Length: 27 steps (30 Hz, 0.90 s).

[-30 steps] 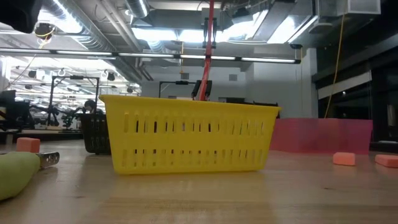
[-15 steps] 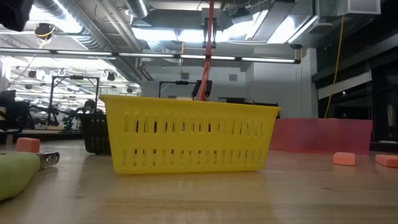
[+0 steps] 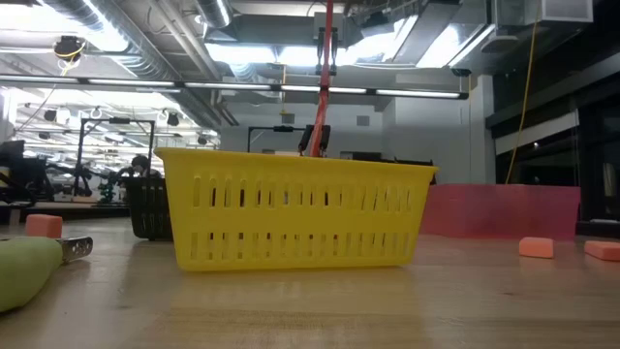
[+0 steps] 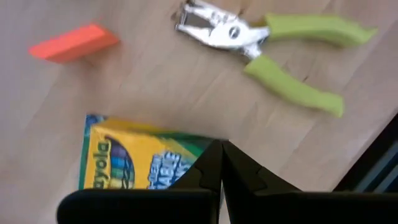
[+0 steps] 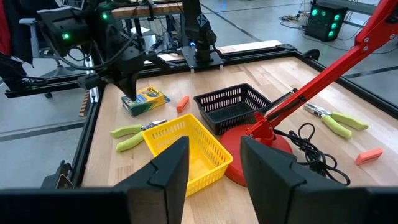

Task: Pick & Place School Supplies
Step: Put the crayon box into the pink bin

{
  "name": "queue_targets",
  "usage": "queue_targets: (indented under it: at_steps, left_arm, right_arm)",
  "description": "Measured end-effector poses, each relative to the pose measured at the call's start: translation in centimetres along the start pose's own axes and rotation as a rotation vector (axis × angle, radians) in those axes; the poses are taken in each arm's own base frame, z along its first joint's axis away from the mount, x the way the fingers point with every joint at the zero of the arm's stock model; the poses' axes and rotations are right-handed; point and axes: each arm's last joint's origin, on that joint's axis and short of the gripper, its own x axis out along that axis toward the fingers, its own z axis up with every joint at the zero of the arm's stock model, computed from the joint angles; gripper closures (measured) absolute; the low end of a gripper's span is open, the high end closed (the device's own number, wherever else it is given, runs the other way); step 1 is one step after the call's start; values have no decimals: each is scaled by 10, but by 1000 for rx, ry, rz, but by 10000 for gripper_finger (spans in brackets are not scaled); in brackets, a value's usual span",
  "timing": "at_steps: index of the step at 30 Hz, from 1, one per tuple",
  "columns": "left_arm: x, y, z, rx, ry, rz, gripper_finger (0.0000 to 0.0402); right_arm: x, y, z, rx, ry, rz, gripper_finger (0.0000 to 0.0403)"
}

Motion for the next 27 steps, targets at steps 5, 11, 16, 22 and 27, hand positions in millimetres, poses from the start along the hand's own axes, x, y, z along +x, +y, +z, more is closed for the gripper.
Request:
queue_targets:
  at_steps: [5,11,16,22,27]
  left_arm:
    - [-2,1,-9,-11,-17,9,400]
    - [9,-2,-13,-2,-12,37,400]
    - [25,-7,-17,19,4,57,400]
    - [28,-9,-14,30,-31,56,400]
    - [34,-11,-2,55,-75,47,400]
  right_arm:
    - [0,0,0,2,1,-1,257]
    - [0,0,0,5,1,0,257]
    - [0,0,0,6,1,0,257]
    - [0,0,0,6,1,0,257]
    - [0,0,0,7,2,1,257]
